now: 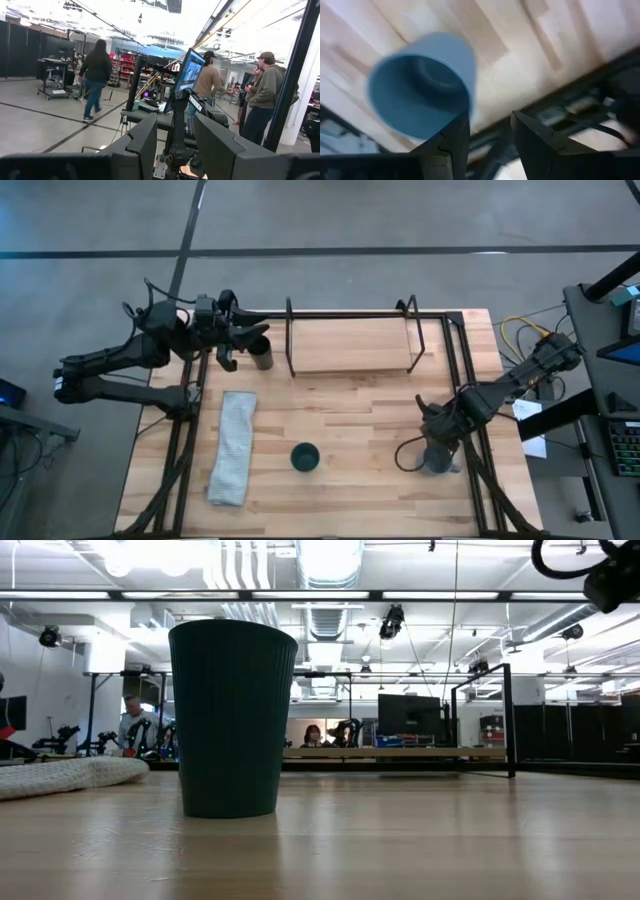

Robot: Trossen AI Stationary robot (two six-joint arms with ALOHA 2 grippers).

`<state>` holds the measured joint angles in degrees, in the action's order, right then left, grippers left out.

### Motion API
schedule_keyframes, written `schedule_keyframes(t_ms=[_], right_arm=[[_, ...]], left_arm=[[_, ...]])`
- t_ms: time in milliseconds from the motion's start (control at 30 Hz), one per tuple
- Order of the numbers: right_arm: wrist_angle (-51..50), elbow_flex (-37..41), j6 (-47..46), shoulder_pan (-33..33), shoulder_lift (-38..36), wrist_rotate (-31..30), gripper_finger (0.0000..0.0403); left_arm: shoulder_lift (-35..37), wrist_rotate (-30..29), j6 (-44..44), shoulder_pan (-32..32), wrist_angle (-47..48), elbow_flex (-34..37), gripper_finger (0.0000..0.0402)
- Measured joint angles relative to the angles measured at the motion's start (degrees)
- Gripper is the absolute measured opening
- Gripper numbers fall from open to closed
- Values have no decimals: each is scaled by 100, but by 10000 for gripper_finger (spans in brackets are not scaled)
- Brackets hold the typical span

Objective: Stack small to large cups/mugs on shelf
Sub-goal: Put the blue mug on the shelf

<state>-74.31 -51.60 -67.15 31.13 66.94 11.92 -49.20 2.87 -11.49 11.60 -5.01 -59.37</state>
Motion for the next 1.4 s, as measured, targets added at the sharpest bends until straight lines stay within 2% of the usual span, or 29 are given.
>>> schedule_keyframes(t_ms=[1400], right_arm=[[830, 669, -37, 1, 141, 58, 130]], left_arm=[[-47, 11, -11, 2, -12, 8, 116]])
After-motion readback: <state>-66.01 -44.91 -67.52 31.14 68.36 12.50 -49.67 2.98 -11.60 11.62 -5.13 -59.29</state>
